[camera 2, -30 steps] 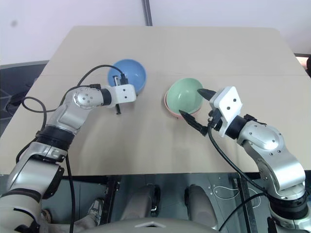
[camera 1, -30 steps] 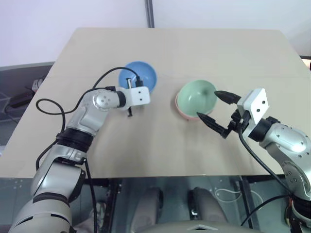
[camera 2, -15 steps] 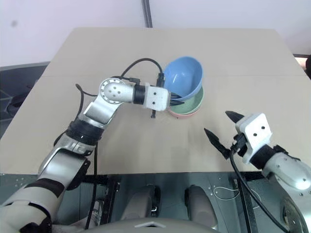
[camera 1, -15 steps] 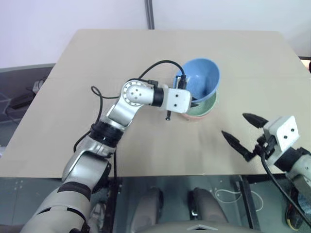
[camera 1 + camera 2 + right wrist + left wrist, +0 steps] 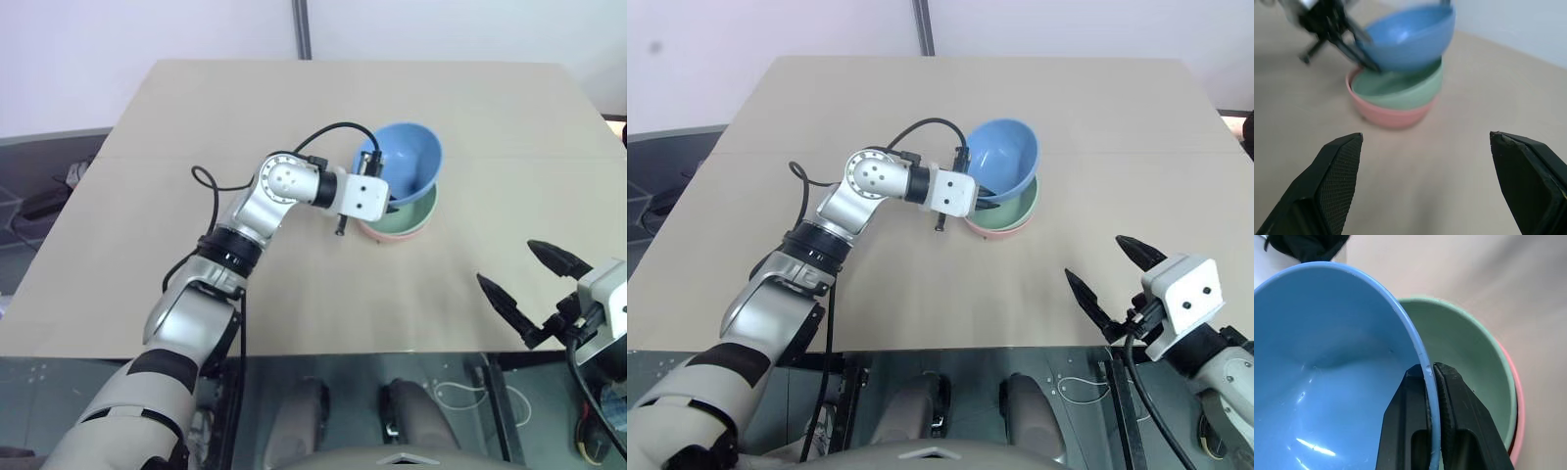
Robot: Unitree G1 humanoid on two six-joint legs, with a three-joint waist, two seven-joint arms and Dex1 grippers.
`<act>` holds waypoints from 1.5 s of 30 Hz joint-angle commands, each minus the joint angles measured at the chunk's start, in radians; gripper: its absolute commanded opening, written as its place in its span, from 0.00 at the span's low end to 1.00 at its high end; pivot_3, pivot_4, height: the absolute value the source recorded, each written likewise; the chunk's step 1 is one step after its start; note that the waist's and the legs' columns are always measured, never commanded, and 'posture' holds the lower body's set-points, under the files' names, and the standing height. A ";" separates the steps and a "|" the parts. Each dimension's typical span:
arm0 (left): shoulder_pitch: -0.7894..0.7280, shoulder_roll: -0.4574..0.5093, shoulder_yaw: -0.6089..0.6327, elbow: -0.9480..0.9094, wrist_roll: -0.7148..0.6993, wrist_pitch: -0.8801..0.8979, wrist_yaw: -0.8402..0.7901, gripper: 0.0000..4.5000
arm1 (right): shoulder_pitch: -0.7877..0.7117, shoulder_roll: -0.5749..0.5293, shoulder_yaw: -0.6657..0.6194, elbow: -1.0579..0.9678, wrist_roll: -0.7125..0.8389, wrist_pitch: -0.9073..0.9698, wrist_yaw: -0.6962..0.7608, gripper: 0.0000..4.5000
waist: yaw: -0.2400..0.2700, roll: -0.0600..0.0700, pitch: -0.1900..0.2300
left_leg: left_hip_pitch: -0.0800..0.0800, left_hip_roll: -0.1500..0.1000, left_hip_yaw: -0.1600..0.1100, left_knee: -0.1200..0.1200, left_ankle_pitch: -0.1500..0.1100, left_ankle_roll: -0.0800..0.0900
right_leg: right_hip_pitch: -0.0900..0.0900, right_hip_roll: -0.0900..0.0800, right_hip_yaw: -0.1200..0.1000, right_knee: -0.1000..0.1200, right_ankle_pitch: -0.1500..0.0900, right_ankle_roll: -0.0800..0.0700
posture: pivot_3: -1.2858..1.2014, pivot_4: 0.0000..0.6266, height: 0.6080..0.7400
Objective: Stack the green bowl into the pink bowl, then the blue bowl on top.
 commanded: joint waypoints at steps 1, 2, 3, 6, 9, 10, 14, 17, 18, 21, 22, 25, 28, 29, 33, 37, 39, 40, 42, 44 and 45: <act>-0.025 -0.005 0.012 0.013 0.008 -0.026 0.009 0.01 | 0.019 0.025 -0.043 -0.035 0.039 -0.070 0.027 1.00 | 0.000 0.000 0.000 | 0.000 0.000 0.000 0.000 0.000 0.000 | 0.000 0.000 0.000 0.000 0.000 0.000 | 0.52 0.24 1.00; -0.024 -0.006 0.012 0.016 0.010 -0.026 0.010 0.01 | 0.022 0.034 -0.047 -0.030 0.049 -0.089 0.042 1.00 | 0.000 0.000 0.000 | 0.000 0.000 0.000 0.000 0.000 0.000 | 0.000 0.000 0.000 0.000 0.000 0.000 | 0.52 0.24 1.00; -0.023 -0.008 0.013 0.016 0.012 -0.025 0.012 0.01 | 0.023 0.046 -0.052 -0.019 0.058 -0.114 0.061 1.00 | 0.000 0.000 0.000 | 0.000 0.000 0.000 0.000 0.000 0.000 | 0.000 0.000 0.000 0.000 0.000 0.000 | 0.52 0.24 1.00; -0.016 -0.015 0.016 0.003 0.002 -0.013 0.002 0.01 | 0.012 0.066 -0.061 0.037 0.069 -0.171 0.107 1.00 | 0.000 0.000 0.000 | 0.000 0.000 0.000 0.000 0.000 0.000 | 0.000 0.000 0.000 0.000 0.000 0.000 | 0.52 0.24 1.00; -0.013 -0.016 0.017 -0.008 0.002 -0.014 -0.003 0.01 | -0.003 0.056 -0.065 0.085 0.060 -0.187 0.132 1.00 | 0.001 0.000 0.000 | 0.000 0.000 0.000 0.000 0.000 0.000 | 0.001 0.000 0.000 0.000 0.000 0.000 | 0.52 0.24 1.00; -0.012 -0.015 0.018 -0.013 -0.001 -0.011 -0.008 0.01 | -0.006 0.055 -0.065 0.093 0.057 -0.191 0.136 1.00 | 0.001 0.000 0.000 | 0.000 0.000 0.000 0.000 0.000 0.000 | 0.001 0.000 0.000 0.000 0.000 0.000 | 0.52 0.24 1.00; -0.014 -0.012 0.021 -0.019 -0.004 -0.004 -0.020 0.01 | -0.012 0.055 -0.068 0.112 0.050 -0.209 0.148 1.00 | 0.000 0.000 0.000 | 0.000 0.000 -0.001 0.000 0.000 0.000 | 0.001 0.000 0.000 0.000 0.000 0.000 | 0.52 0.24 1.00; -0.016 -0.011 0.025 -0.013 -0.020 0.000 -0.048 0.18 | -0.011 0.056 -0.057 0.115 0.031 -0.218 0.151 1.00 | 0.001 0.000 0.000 | 0.000 0.000 0.000 0.000 0.000 0.000 | 0.001 0.000 0.000 0.000 0.000 0.000 | 0.52 0.24 1.00; -0.016 -0.012 0.026 -0.013 -0.029 -0.001 -0.061 0.23 | -0.011 0.057 -0.051 0.114 0.026 -0.219 0.151 1.00 | 0.001 0.000 0.000 | 0.000 0.000 0.000 0.000 0.000 0.000 | 0.001 0.000 0.000 0.000 0.000 0.000 | 0.52 0.24 1.00; -0.016 -0.018 0.040 -0.019 -0.044 -0.015 -0.058 0.54 | -0.010 0.058 -0.038 0.108 0.020 -0.216 0.148 1.00 | 0.001 0.000 0.000 | 0.000 0.000 0.000 0.000 0.000 0.000 | 0.001 0.000 0.000 0.000 0.000 0.000 | 0.52 0.24 1.00; -0.016 -0.020 0.045 -0.021 -0.047 -0.020 -0.050 0.59 | -0.010 0.057 -0.036 0.107 0.020 -0.216 0.149 1.00 | 0.001 0.000 0.000 | 0.000 0.000 0.000 0.000 0.000 0.000 | 0.001 0.000 0.000 0.000 0.000 0.000 | 0.52 0.24 1.00; 0.008 0.003 0.097 -0.084 -0.113 0.022 -0.056 0.73 | -0.017 0.051 -0.026 0.121 0.013 -0.215 0.157 1.00 | -0.001 0.000 0.000 | 0.000 0.000 0.000 0.000 0.000 0.000 | 0.001 0.000 0.000 0.000 0.000 0.000 | 0.52 0.24 1.00; 0.079 0.071 0.163 -0.218 -0.197 0.174 -0.079 0.73 | -0.038 0.040 -0.005 0.144 0.020 -0.204 0.171 1.00 | -0.007 0.001 0.000 | 0.001 0.001 0.001 0.000 0.000 0.000 | 0.001 0.000 0.001 0.000 0.000 0.000 | 0.52 0.24 1.00; 0.108 0.095 0.183 -0.271 -0.222 0.234 -0.082 0.73 | -0.044 0.033 0.001 0.156 0.020 -0.204 0.181 1.00 | -0.010 0.001 -0.001 | 0.001 0.001 0.001 0.000 0.000 0.000 | 0.001 0.000 0.001 0.000 0.000 0.000 | 0.52 0.24 1.00; 0.257 0.195 0.291 -0.505 -0.353 0.524 -0.053 0.73 | -0.079 -0.007 0.001 0.235 0.016 -0.215 0.238 1.00 | -0.017 0.002 -0.001 | 0.002 0.002 0.000 0.000 0.000 0.000 | 0.001 0.000 0.001 0.001 0.000 0.000 | 0.52 0.24 1.00; 0.406 0.272 0.387 -0.618 -0.442 0.703 -0.020 0.73 | -0.098 -0.045 -0.011 0.300 0.026 -0.223 0.309 1.00 | -0.002 0.002 -0.001 | 0.002 0.002 0.000 0.001 0.000 0.000 | 0.003 -0.001 0.001 0.000 0.000 0.000 | 0.52 0.24 1.00; 0.454 0.272 0.433 -0.647 -0.481 0.724 0.011 0.73 | -0.107 -0.060 -0.021 0.336 0.026 -0.230 0.343 1.00 | 0.003 0.002 -0.001 | 0.003 0.002 -0.001 0.001 0.000 0.000 | 0.003 -0.001 0.001 0.000 0.000 0.000 | 0.52 0.24 1.00; 0.475 0.264 0.456 -0.660 -0.493 0.719 0.035 0.73 | -0.113 -0.067 -0.027 0.358 0.025 -0.234 0.358 1.00 | 0.007 0.002 -0.001 | 0.003 0.002 -0.002 0.001 0.000 0.000 | 0.004 -0.001 0.000 -0.001 0.000 0.000 | 0.52 0.24 1.00; 0.524 0.262 0.498 -0.683 -0.515 0.740 0.074 0.73 | -0.124 -0.086 -0.036 0.395 0.025 -0.241 0.395 1.00 | 0.011 0.002 -0.001 | 0.003 0.002 -0.003 0.001 0.000 0.000 | 0.005 -0.002 0.000 -0.001 0.000 0.000 | 0.52 0.24 1.00; 0.582 0.244 0.539 -0.679 -0.487 0.679 0.143 0.73 | -0.142 -0.099 -0.044 0.429 0.024 -0.242 0.413 1.00 | 0.010 0.002 -0.001 | 0.004 0.002 -0.002 0.001 0.000 0.000 | 0.006 -0.002 0.000 -0.002 0.000 0.000 | 0.52 0.24 1.00; 0.612 0.245 0.555 -0.673 -0.481 0.665 0.158 0.73 | -0.146 -0.107 -0.048 0.444 0.020 -0.244 0.424 1.00 | 0.009 0.002 -0.001 | 0.005 0.002 -0.001 0.001 0.000 0.000 | 0.006 -0.003 0.001 -0.001 0.000 0.000 | 0.52 0.24 1.00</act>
